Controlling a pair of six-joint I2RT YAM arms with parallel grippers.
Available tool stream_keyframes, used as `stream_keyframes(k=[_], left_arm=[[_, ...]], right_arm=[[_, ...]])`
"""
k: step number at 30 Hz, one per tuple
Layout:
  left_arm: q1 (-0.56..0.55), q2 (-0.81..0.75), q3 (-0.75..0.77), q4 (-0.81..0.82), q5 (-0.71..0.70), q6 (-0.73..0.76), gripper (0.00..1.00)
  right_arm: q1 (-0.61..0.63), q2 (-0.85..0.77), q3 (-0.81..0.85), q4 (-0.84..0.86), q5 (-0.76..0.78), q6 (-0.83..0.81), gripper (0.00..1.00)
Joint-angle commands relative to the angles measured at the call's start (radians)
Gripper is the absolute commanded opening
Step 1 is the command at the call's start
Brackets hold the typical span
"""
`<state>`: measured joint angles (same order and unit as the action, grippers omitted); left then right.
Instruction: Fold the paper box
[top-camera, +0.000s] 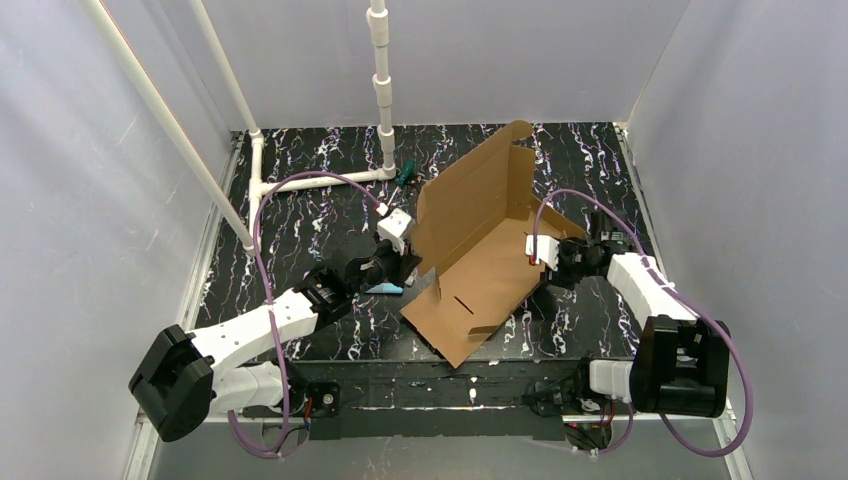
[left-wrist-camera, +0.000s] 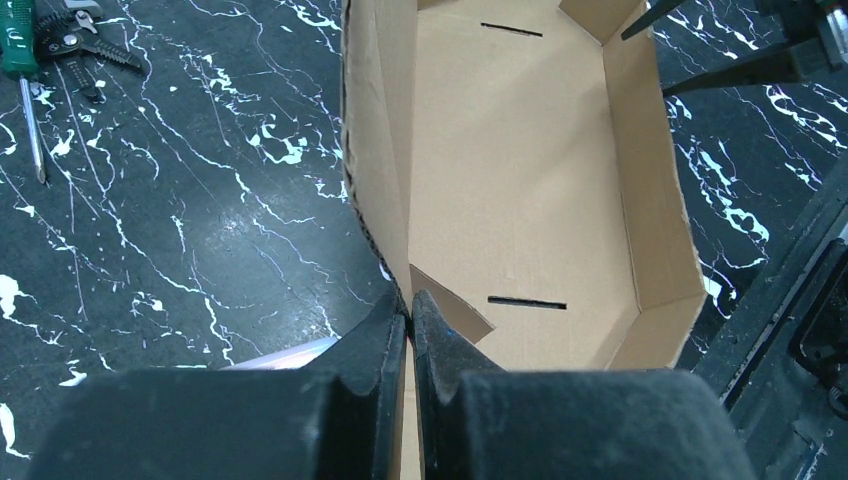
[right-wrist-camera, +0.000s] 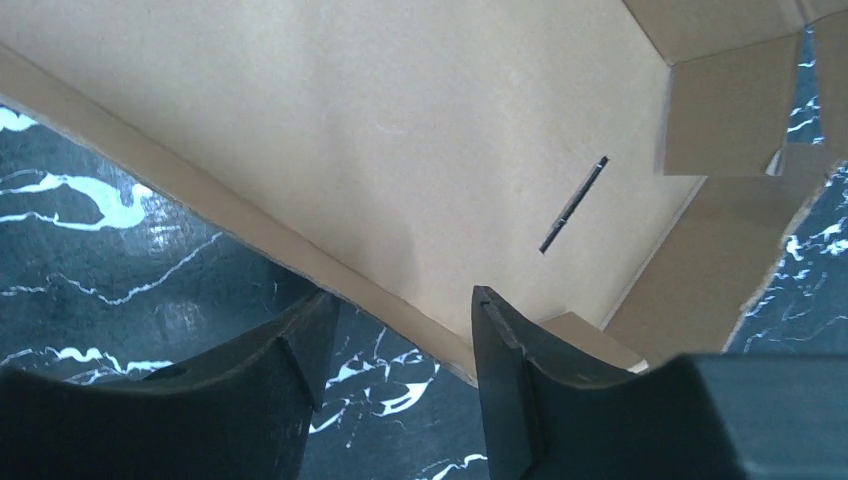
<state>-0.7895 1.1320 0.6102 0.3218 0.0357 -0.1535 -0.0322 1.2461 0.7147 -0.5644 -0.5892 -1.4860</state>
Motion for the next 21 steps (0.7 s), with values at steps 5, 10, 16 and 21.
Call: stream_keyframes(k=[5,10,16,21], left_arm=[[-0.010,-0.004,-0.002,0.012,0.049,0.006,0.00],[-0.009,-0.017,-0.005,0.013,0.041,0.012,0.00],[-0.009,-0.013,-0.004,0.012,0.043,0.015,0.00],[-0.009,-0.004,0.000,0.013,0.070,0.009,0.00]], right_arm=[[0.130,0.065,-0.027,0.074,0.079,0.157,0.60],[0.153,0.093,0.004,0.049,0.089,0.185,0.54],[0.154,0.129,0.043,0.014,0.059,0.226,0.54],[0.166,0.168,0.051,0.038,0.062,0.279,0.47]])
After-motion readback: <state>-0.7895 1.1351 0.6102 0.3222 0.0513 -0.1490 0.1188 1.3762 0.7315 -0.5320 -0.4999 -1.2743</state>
